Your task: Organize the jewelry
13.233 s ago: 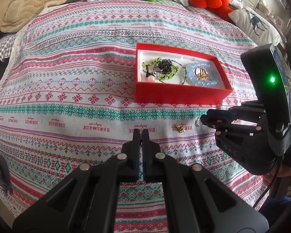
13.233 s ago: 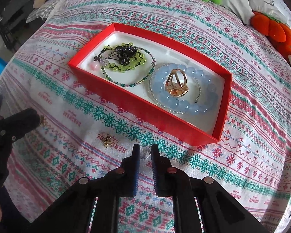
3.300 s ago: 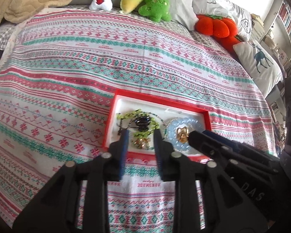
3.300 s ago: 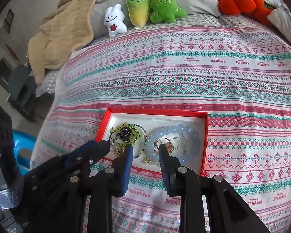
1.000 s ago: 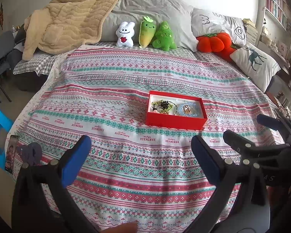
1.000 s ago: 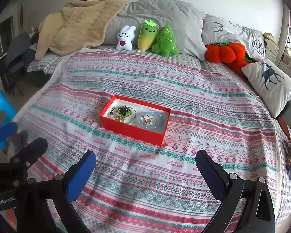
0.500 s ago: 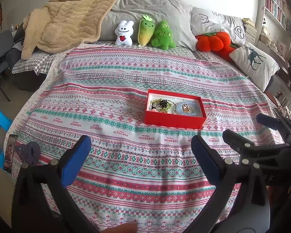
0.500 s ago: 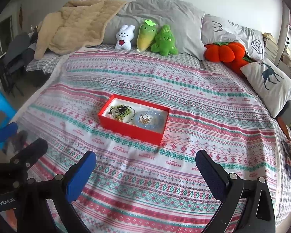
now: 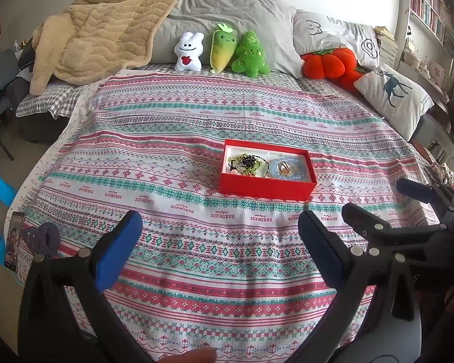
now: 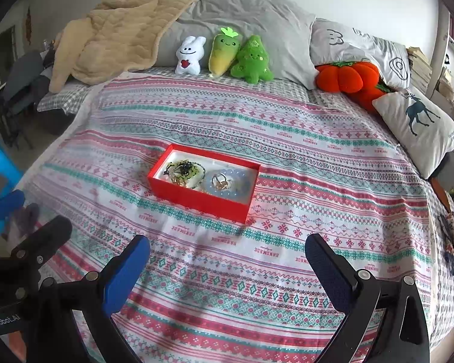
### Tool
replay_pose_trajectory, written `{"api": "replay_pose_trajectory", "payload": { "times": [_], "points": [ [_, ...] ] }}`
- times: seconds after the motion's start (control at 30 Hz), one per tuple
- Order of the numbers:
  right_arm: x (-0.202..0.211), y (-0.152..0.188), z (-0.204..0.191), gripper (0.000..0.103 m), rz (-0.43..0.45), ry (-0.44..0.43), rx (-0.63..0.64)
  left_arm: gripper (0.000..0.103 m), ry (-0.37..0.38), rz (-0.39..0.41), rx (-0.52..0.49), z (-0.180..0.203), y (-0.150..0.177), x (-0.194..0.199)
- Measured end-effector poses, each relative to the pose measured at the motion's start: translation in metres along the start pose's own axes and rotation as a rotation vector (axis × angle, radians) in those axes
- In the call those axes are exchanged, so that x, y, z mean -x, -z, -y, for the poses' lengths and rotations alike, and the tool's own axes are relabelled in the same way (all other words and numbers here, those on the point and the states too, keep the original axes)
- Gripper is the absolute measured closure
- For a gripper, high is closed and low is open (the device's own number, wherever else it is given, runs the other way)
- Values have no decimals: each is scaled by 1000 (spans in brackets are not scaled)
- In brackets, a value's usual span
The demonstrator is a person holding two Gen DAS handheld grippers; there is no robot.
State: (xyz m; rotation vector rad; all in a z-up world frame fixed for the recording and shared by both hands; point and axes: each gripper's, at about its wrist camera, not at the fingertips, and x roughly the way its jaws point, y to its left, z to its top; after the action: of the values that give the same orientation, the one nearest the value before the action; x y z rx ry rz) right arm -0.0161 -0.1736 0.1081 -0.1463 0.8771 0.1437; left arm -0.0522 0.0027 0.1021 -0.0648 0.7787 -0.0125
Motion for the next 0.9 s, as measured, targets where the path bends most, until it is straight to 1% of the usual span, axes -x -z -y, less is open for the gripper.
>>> {"api": "replay_pose_trajectory", "payload": {
  "times": [0.9],
  "points": [
    [-1,1,2,0,-11,8,5,1,16,-1,-15,5,0,-2]
  ]
}}
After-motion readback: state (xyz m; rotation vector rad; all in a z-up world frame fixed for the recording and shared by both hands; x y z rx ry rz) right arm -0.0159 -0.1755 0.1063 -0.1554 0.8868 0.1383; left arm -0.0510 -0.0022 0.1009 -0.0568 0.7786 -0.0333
